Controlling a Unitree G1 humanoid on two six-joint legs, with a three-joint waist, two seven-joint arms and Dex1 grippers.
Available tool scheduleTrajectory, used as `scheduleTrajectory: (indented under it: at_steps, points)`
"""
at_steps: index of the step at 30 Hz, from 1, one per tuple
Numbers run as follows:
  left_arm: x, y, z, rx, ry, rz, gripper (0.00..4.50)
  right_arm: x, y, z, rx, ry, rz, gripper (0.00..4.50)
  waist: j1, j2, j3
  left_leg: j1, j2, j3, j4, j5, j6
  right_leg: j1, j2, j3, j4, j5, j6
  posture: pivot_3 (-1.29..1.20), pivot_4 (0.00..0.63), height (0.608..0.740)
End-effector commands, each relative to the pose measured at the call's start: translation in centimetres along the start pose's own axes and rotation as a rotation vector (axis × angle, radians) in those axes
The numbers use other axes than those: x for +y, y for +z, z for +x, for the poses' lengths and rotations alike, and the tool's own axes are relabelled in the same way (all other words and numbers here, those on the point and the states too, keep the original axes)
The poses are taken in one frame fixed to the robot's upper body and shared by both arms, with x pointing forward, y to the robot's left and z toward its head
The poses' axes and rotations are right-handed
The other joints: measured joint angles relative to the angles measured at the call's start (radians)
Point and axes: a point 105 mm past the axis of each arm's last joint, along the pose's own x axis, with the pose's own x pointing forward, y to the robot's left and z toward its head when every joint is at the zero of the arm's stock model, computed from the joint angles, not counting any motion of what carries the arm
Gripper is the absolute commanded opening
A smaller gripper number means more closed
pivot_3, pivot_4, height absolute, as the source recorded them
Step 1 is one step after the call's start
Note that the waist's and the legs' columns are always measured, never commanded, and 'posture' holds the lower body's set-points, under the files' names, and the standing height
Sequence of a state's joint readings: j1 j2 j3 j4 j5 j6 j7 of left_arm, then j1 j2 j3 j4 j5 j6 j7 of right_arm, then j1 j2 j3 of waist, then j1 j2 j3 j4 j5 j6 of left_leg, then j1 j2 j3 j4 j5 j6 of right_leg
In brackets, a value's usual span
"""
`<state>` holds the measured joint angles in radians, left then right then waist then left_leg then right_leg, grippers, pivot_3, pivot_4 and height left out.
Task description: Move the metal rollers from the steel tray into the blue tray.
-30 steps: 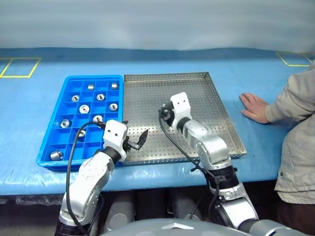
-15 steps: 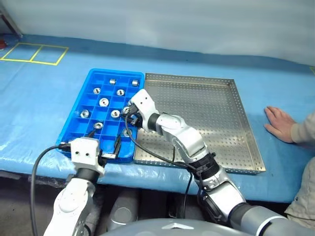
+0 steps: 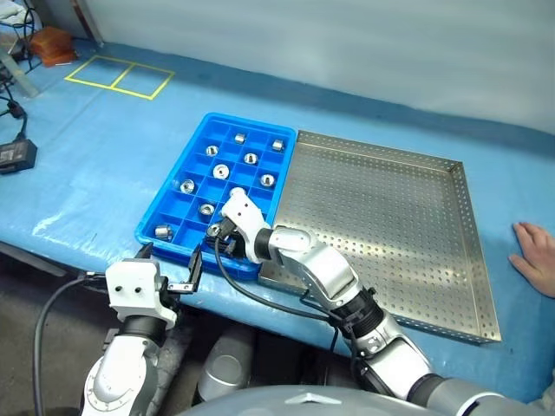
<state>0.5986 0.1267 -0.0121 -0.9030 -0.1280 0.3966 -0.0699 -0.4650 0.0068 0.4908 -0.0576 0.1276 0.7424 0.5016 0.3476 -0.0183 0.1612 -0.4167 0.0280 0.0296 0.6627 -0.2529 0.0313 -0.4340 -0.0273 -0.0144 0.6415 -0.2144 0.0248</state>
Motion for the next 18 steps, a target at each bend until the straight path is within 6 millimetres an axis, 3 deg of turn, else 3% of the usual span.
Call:
scheduleTrajectory:
  at_steps: [1, 6, 7, 14, 18]
  points:
    - [-0.5, 0.9, 0.0, -0.042, -0.032, 0.003, 4.50, 0.7, 0.5, -0.3, -0.022, 0.031, 0.023, 2.74, 0.011, 0.000, 0.000, 0.000, 0.000, 0.000, 0.000, 0.000, 0.000, -0.002, 0.000, 0.000, 0.000, 0.000, 0.000, 0.52, 0.150, 0.740]
    - [-0.9, 1.0, 0.4, -0.048, -0.077, 0.009, 4.50, -0.1, 1.5, -0.7, -0.058, -0.012, 0.045, 4.34, 0.026, -0.002, -0.002, -0.003, 0.000, 0.001, 0.000, -0.001, -0.002, -0.005, 0.001, 0.000, 0.001, 0.002, 0.004, 0.49, 0.150, 0.740]
    - [-1.0, 1.0, 0.5, -0.049, -0.086, 0.010, 4.50, -0.4, 1.7, -0.9, -0.068, -0.021, 0.046, 4.46, 0.026, -0.002, -0.002, -0.005, 0.000, 0.001, 0.000, -0.001, -0.002, -0.004, 0.002, 0.000, 0.001, 0.002, 0.004, 0.48, 0.150, 0.740]
    - [-2.0, 2.1, 1.8, -0.081, -0.215, 0.042, 4.50, -2.5, 6.0, -4.1, -0.230, -0.069, 0.054, 4.46, 0.018, -0.001, -0.002, -0.013, 0.000, 0.000, 0.004, 0.001, -0.005, -0.009, 0.006, -0.004, 0.003, 0.003, 0.004, 0.38, 0.150, 0.740]
    - [-2.4, 3.0, 3.0, -0.104, -0.282, 0.065, 4.50, -4.2, 6.6, -6.1, -0.264, -0.161, 0.032, 4.46, -0.002, 0.001, -0.005, -0.012, -0.001, -0.002, 0.005, 0.001, -0.006, -0.006, 0.006, -0.007, 0.003, 0.003, 0.003, 0.29, 0.150, 0.740]
